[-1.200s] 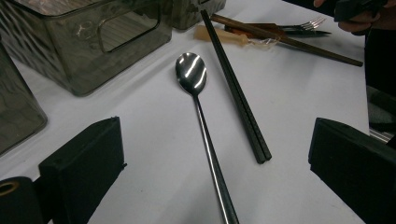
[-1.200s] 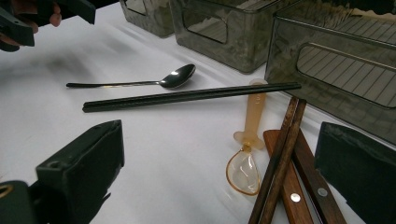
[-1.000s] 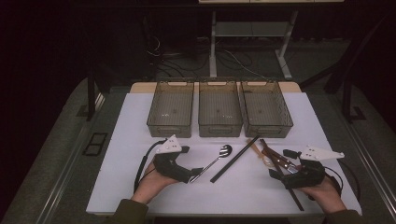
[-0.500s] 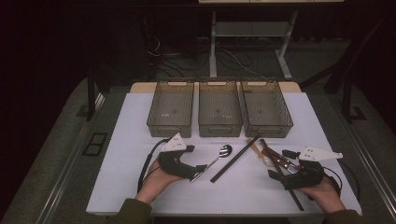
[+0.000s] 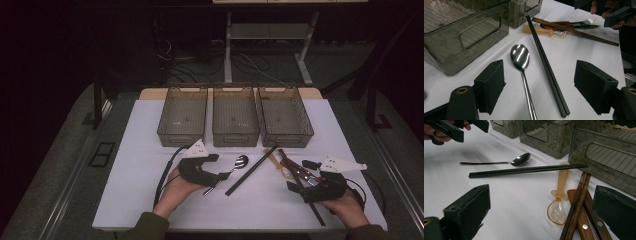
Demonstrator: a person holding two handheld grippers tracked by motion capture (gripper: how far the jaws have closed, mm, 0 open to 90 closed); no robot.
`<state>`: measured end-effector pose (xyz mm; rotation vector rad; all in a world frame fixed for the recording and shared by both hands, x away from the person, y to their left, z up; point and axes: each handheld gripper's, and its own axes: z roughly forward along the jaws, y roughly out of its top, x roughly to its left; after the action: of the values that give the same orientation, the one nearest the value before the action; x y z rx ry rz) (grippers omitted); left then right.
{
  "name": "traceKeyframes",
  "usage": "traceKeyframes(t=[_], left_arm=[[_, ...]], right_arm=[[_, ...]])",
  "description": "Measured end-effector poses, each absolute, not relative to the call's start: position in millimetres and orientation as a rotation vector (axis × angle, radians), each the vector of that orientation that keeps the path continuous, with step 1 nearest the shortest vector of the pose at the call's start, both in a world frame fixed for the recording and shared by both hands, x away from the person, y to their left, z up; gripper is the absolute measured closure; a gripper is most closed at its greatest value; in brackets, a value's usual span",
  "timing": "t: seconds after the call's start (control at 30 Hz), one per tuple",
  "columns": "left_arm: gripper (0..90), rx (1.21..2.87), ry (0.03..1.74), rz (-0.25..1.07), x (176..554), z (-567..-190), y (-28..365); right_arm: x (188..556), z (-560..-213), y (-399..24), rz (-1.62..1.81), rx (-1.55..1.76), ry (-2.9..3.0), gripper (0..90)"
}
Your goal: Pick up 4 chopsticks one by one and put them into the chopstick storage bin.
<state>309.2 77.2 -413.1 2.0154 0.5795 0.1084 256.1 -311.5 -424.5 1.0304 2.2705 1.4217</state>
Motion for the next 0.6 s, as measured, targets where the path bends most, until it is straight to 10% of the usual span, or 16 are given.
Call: traceKeyframes(t=[0.6], left_arm=[[39.9,2.044,0.539,0.104,314.8,-415.5,53.4]], right_arm=[[256.6,-425.1,-310.5,1.419,1.033,2.273,2.0]])
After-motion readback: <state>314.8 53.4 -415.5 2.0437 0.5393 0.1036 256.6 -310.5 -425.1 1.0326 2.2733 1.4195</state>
